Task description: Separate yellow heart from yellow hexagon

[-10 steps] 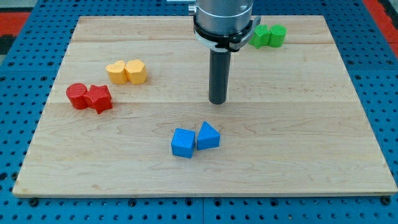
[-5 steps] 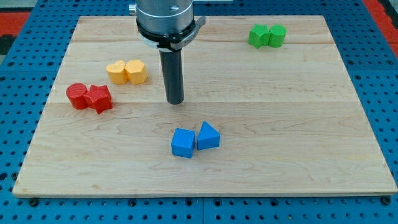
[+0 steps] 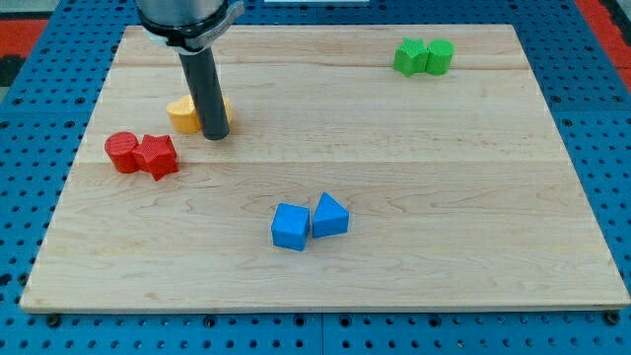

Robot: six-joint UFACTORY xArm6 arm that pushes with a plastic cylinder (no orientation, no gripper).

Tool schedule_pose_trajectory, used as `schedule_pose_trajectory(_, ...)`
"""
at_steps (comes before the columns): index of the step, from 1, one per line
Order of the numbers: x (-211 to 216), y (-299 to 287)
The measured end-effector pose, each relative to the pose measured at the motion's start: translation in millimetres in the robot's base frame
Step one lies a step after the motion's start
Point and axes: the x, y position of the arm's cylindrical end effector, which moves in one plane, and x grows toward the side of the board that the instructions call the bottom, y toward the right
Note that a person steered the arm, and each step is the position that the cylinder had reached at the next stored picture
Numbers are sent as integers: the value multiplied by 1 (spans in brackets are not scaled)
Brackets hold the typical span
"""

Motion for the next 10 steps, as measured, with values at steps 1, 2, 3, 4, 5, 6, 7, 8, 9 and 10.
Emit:
schedule_pose_trajectory(1, 0, 0)
schedule_pose_trajectory(2, 1, -28)
schedule_pose_trajectory(3, 1, -39)
schedule_pose_trajectory(4, 1, -39)
schedule_pose_trajectory(5, 1, -72)
schedule_pose_trajectory(6, 1, -75)
schedule_pose_trajectory(7, -21, -77)
schedule_pose_trajectory(8, -32, -78)
schedule_pose_trajectory(9, -32, -77)
schedule_pose_trajectory(10, -32, -38)
